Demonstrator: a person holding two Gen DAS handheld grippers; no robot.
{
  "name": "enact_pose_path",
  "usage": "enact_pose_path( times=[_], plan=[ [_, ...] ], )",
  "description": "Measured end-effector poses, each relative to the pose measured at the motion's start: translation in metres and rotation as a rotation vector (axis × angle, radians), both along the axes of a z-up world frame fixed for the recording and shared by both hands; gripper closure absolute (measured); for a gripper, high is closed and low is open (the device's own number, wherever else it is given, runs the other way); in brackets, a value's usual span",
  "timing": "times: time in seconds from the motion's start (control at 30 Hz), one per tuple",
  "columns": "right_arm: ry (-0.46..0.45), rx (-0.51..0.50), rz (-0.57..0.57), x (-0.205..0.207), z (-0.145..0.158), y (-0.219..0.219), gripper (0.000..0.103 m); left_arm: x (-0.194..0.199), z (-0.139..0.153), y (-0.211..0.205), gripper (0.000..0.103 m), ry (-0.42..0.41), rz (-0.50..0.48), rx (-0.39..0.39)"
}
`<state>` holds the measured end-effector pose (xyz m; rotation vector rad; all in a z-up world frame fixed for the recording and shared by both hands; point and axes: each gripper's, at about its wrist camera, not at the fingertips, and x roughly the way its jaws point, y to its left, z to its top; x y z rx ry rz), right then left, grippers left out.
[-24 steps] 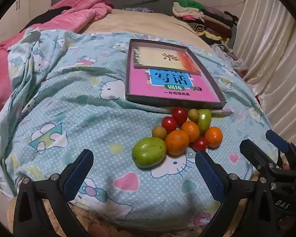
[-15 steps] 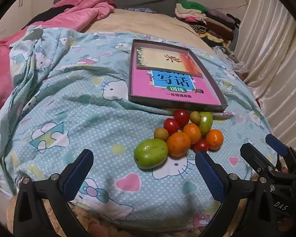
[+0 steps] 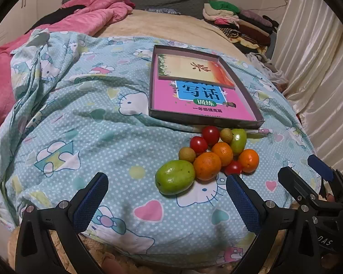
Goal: Organize fruits
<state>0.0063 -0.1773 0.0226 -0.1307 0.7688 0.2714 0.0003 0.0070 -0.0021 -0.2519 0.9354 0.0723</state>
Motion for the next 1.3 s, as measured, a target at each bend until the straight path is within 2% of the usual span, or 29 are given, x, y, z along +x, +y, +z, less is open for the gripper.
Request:
enact_pose_path(
  times=[1.3],
  plan=[
    [-0.006, 0.000, 0.001, -0.0008, 0.0007, 0.0005, 0.000, 0.0010, 0.0015, 0.0035, 0.001, -0.009, 0.009, -0.002]
  ],
)
